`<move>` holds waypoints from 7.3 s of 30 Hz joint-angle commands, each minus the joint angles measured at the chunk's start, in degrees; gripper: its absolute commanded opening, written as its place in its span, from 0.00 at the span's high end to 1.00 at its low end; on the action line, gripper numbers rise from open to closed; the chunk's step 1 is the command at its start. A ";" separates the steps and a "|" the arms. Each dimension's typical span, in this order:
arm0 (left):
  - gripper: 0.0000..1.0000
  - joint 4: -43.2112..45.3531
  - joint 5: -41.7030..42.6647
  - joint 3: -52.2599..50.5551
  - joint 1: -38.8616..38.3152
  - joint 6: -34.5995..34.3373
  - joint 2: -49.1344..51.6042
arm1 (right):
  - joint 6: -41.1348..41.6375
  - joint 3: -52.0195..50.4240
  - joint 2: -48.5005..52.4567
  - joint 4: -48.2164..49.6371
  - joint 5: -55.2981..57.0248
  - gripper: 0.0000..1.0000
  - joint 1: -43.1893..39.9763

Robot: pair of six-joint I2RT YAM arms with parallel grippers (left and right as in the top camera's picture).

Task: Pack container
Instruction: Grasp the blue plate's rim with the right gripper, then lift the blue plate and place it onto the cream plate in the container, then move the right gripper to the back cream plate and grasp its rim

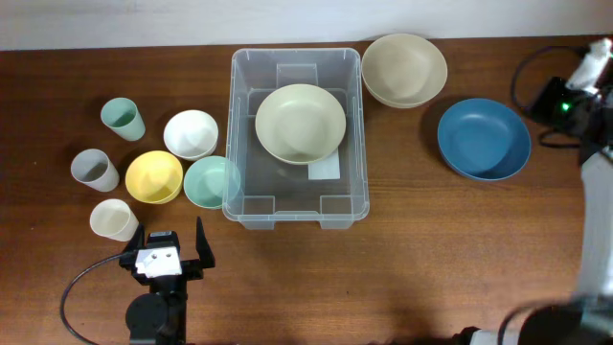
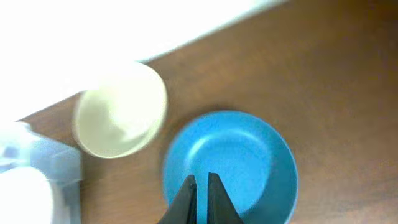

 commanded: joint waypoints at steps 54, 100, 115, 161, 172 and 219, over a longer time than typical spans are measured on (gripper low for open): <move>0.00 0.20 0.61 -0.59 0.15 0.87 -0.44 | -17.09 0.33 36.72 10.91 -9.29 0.64 -10.01; 0.00 0.20 0.61 -0.59 0.15 0.87 -0.44 | -14.29 9.14 30.03 2.25 -29.46 0.96 -12.09; 0.00 0.17 0.61 -0.59 0.15 0.87 -0.44 | -11.41 12.35 15.06 1.18 -25.64 0.96 -1.46; 0.00 0.17 0.61 -0.59 0.15 0.87 -0.44 | -5.01 17.90 25.24 12.41 7.56 0.26 38.27; 0.00 0.20 0.61 -0.59 0.15 0.87 -0.44 | 3.96 31.47 25.03 -5.60 9.88 0.28 24.39; 0.00 0.17 0.61 -0.59 0.15 0.87 -0.44 | 17.44 31.34 53.24 4.79 9.18 0.38 15.58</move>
